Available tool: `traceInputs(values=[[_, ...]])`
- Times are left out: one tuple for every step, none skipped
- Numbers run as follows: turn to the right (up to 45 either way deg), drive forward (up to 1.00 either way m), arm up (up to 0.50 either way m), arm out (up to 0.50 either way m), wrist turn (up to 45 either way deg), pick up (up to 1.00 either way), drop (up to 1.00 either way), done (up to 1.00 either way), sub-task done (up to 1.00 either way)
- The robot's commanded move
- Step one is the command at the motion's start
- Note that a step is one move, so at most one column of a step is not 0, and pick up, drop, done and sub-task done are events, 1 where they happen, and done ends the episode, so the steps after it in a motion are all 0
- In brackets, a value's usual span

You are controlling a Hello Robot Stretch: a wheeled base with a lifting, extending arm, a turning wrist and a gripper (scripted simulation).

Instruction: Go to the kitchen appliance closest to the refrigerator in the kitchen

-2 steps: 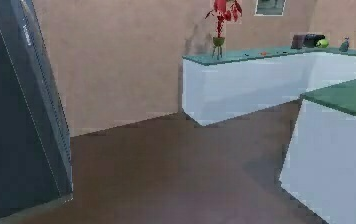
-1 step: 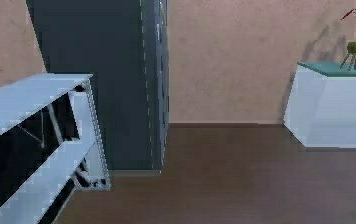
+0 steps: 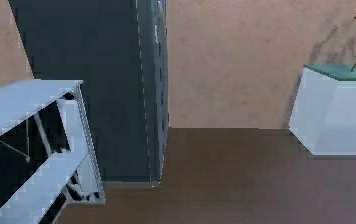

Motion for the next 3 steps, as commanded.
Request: traceInputs(values=[[0.0, 0.45, 0.0, 0.0, 0.0, 0.0, 0.0, 0.0, 0.0], [45.0, 0.0, 0.0, 0.0, 0.0, 0.0, 0.0, 0.0, 0.0], [12.0, 0.0, 0.0, 0.0, 0.0, 0.0, 0.0, 0.0, 0.0]])
